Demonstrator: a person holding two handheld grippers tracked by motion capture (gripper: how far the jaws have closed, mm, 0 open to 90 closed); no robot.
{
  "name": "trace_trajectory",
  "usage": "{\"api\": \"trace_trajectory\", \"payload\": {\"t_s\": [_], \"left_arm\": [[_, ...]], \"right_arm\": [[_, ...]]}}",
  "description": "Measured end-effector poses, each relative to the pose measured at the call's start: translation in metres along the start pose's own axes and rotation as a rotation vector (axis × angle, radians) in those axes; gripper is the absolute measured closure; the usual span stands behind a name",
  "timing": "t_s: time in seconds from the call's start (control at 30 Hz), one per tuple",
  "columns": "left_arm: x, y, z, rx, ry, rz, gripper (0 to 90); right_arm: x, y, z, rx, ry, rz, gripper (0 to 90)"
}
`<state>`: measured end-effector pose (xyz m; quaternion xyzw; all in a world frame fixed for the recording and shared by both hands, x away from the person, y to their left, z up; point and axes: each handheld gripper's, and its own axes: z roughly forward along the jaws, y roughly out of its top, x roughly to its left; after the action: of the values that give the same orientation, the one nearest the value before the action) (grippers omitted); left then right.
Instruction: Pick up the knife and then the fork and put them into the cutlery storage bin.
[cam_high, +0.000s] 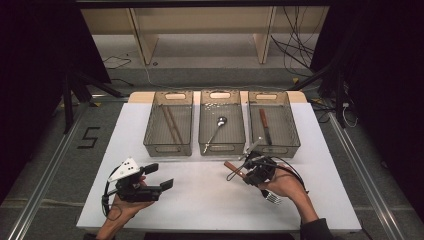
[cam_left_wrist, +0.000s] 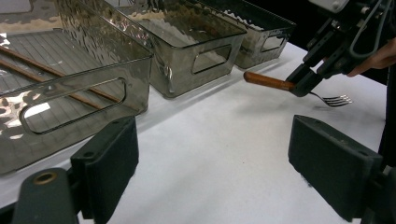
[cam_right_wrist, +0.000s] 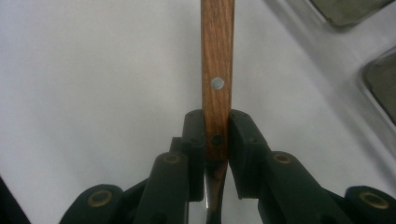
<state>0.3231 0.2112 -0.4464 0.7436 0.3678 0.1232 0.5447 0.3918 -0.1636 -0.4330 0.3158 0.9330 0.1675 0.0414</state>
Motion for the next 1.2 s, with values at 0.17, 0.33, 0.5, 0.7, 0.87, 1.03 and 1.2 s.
{"api": "trace_trajectory", "payload": {"t_s": [0.17, 0.33, 0.5, 0.7, 0.87, 1.03, 1.2], "left_arm": [[0.0, 0.0, 0.0, 0.001, 0.0, 0.003, 15.7], [0.0, 0.0, 0.0, -0.001, 0.001, 0.001, 15.7], [0.0, 0.0, 0.0, -0.001, 0.001, 0.002, 15.7], [0.0, 0.0, 0.0, -0.001, 0.001, 0.002, 15.7], [0.0, 0.0, 0.0, -0.002, 0.001, 0.0, 15.7], [0.0, 0.0, 0.0, -0.003, 0.002, -0.001, 15.7], [0.0, 0.0, 0.0, -0.003, 0.005, 0.0, 15.7]], "right_arm": [[-0.008, -0.005, -0.012, -0.048, -0.02, 0.023, 78.1], [-0.02, -0.012, -0.03, -0.118, -0.027, 0.065, 78.0], [-0.034, -0.02, -0.046, -0.21, -0.026, 0.111, 78.0], [-0.043, -0.027, -0.056, -0.273, -0.035, 0.153, 78.0], [-0.054, -0.035, -0.068, -0.333, -0.05, 0.2, 78.0], [-0.063, -0.041, -0.077, -0.384, -0.056, 0.241, 78.0], [-0.079, -0.046, -0.087, -0.434, -0.075, 0.298, 78.0]]}}
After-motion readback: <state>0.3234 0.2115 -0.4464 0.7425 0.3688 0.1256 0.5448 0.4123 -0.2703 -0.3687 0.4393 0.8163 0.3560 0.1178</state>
